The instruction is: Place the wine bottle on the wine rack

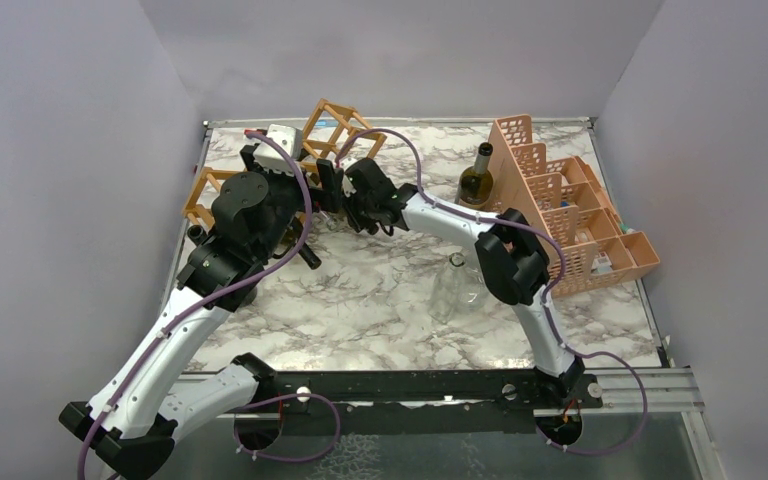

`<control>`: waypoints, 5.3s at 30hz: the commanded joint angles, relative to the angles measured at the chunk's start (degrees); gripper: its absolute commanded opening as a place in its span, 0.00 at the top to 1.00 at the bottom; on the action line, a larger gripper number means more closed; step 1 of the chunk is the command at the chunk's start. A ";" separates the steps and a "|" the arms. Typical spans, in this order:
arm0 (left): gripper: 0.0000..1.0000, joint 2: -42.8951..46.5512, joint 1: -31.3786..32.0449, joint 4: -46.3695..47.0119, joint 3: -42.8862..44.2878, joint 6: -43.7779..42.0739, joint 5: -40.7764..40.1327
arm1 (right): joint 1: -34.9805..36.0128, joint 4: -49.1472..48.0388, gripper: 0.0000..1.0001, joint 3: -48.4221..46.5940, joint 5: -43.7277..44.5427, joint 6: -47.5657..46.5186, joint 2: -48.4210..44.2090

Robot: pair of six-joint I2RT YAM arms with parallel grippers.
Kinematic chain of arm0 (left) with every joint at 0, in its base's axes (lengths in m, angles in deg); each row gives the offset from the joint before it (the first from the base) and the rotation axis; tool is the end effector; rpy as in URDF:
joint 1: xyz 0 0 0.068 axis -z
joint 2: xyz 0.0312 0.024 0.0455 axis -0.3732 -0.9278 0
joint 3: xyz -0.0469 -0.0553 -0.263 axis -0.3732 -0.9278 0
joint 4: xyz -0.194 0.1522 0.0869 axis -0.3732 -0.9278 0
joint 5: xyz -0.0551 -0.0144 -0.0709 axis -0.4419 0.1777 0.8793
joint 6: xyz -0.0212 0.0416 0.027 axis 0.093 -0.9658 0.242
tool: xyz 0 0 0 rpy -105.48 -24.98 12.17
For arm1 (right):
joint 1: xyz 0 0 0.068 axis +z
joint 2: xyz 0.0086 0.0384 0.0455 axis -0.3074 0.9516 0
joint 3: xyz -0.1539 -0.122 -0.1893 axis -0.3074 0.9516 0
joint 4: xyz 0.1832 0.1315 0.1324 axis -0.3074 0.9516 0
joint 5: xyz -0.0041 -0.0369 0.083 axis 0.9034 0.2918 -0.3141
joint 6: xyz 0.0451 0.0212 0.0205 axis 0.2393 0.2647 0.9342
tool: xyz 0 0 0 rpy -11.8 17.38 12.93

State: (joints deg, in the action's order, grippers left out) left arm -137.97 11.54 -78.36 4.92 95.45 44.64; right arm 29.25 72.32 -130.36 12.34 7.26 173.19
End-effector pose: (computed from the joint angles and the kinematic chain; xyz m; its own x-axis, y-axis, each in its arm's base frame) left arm 0.1671 -0.0995 0.4323 -0.0777 -0.0746 -0.9942 0.3131 0.9449 -0.0954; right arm 0.3459 0.3711 0.1991 -0.4977 -0.4741 -0.7263 -0.6944 0.7196 0.0061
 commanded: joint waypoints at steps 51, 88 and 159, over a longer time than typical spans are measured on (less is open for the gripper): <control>0.01 9.51 0.00 -0.76 -5.48 1.45 16.72 | -0.05 7.92 0.28 22.60 3.97 5.15 -46.72; 0.01 8.71 -0.05 18.49 -25.14 10.59 37.16 | -0.05 9.98 0.76 48.47 -5.91 0.05 -76.14; 1.00 2.09 12.34 36.28 -28.01 -59.03 30.32 | -0.05 11.81 0.24 27.32 -17.94 1.83 -76.28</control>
State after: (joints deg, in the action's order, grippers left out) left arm -137.62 23.91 -40.15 -28.83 49.22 77.60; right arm 28.90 83.05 -100.45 -10.37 5.89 96.19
